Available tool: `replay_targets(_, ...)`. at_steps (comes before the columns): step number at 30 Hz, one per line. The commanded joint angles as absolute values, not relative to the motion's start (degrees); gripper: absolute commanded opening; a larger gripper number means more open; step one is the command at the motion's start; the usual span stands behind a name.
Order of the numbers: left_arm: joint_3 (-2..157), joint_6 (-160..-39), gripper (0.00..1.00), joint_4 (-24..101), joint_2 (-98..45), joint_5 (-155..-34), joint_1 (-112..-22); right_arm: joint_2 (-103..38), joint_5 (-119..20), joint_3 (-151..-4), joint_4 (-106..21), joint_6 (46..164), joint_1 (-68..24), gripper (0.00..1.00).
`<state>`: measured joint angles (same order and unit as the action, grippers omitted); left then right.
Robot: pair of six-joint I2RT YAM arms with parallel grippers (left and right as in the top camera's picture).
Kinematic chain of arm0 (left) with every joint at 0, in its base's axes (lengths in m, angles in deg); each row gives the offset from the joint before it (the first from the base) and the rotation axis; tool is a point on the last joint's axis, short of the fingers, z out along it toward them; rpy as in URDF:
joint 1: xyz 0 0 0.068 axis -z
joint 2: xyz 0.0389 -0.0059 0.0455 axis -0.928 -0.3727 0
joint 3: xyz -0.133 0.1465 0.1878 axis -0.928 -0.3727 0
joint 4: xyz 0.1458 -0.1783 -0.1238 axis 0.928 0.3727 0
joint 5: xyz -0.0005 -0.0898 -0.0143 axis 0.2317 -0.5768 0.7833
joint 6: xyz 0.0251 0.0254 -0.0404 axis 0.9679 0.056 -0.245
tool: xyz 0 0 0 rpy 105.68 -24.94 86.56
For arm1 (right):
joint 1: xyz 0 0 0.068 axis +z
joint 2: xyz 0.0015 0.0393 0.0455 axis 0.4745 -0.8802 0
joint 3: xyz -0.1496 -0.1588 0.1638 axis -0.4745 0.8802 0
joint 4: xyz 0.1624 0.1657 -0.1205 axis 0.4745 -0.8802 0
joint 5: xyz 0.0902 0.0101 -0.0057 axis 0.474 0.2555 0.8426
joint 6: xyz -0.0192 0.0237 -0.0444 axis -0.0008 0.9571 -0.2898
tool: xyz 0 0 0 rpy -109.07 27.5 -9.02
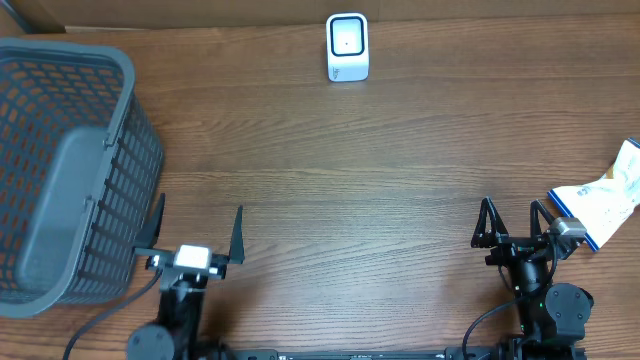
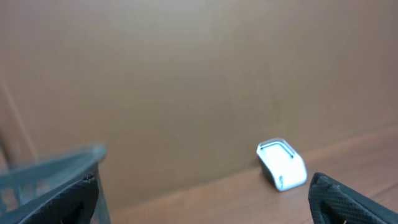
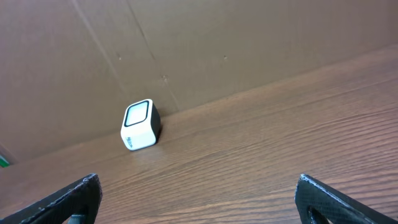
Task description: Scan the item barcode
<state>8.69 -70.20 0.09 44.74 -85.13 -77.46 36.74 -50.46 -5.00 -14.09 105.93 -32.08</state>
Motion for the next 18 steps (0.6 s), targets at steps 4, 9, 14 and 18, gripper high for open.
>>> replay_targets(4,-1.84,-74.36,1.00,-6.05,45.09,-78.16,-77.14,36.98,-51.57,-4.39,-13.96,105.91,-32.16,1.00)
replay_targets(9,-1.88,-75.49,1.00,-3.54,45.09,-76.85,-77.09,36.98,-52.49,-4.41,-14.11,105.93,-32.16,1.00)
replay_targets(14,-1.88,-76.06,1.00,0.07,45.09,-77.70,-77.09,36.98,-52.49,-4.41,-14.11,105.93,-32.16,1.00)
replay_targets(18,-1.88,-76.04,1.00,4.63,45.09,-77.79,-77.09,36.98,-52.49,-4.41,-14.11,105.93,-32.16,1.00)
